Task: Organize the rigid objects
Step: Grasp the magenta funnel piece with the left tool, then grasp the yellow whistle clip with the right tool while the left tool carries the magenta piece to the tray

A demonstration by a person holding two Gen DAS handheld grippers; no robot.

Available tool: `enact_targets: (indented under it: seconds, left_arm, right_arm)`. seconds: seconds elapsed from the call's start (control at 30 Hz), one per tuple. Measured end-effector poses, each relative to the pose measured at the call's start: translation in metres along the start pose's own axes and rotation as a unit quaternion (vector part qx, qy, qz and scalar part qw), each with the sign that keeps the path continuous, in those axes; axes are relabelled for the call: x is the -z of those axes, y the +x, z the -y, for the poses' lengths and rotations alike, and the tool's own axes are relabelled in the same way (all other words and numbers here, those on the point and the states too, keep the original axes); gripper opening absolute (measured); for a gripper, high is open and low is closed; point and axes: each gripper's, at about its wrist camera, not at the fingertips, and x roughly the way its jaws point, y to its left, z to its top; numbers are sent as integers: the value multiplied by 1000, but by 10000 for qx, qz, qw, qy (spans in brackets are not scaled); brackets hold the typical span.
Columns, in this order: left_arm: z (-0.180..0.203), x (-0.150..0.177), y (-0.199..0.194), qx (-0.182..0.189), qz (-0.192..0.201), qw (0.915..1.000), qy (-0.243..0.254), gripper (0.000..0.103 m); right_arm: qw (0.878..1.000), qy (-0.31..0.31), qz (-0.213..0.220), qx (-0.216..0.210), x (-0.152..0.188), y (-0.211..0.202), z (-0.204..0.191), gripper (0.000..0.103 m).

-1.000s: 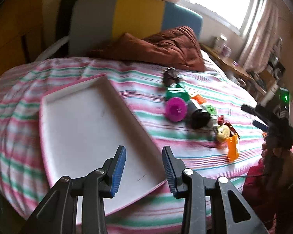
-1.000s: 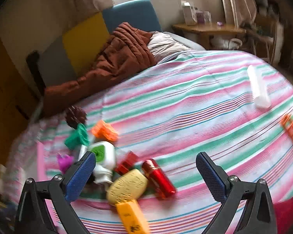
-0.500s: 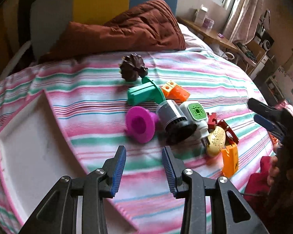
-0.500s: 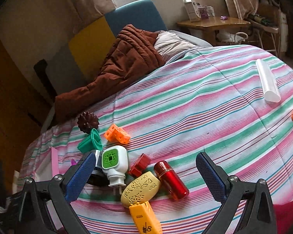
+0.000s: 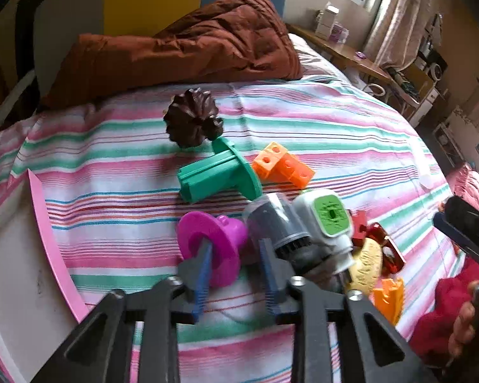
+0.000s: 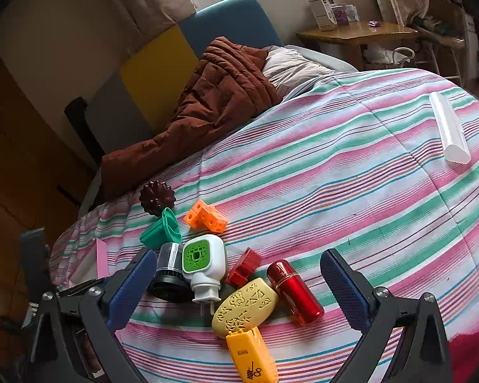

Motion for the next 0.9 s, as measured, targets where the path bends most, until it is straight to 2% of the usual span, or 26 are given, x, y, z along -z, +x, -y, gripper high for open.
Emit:
enact_targets:
  seconds: [0.03,0.27,0.53,0.63,0.73,0.8,0.9]
  left_arm:
    - [-2,1,4,44,-33,10000,-43,13]
    - [-5,7,-2,89,191,9998,-61,12]
    - [0,31,-55,219,592,9980,-37,12]
    - [-3,42,-73,264,669,9973,-131,12]
    - [-10,54,-89,285,728,9966,-245,12]
    - [-16,61,-102,258,826,9958,-299,12]
    - [-30,70,-116,234,931,9944,-435,12]
  right_arm:
    - [10000,5,0,-2,0,0,0,103]
    - [10000,21,21,57,-1,0,1,103]
    - [9999,-25,-127,21,0,3,-1,103]
    - [9994,-18,-306,-173,2,5,-1,103]
    - [9975,36,-636,-315,8,10,-3,95]
    - [9951,-20,-933,-321,13,16,-7,80]
    - [9902,-359,-1349,-50,22,21,-15,76]
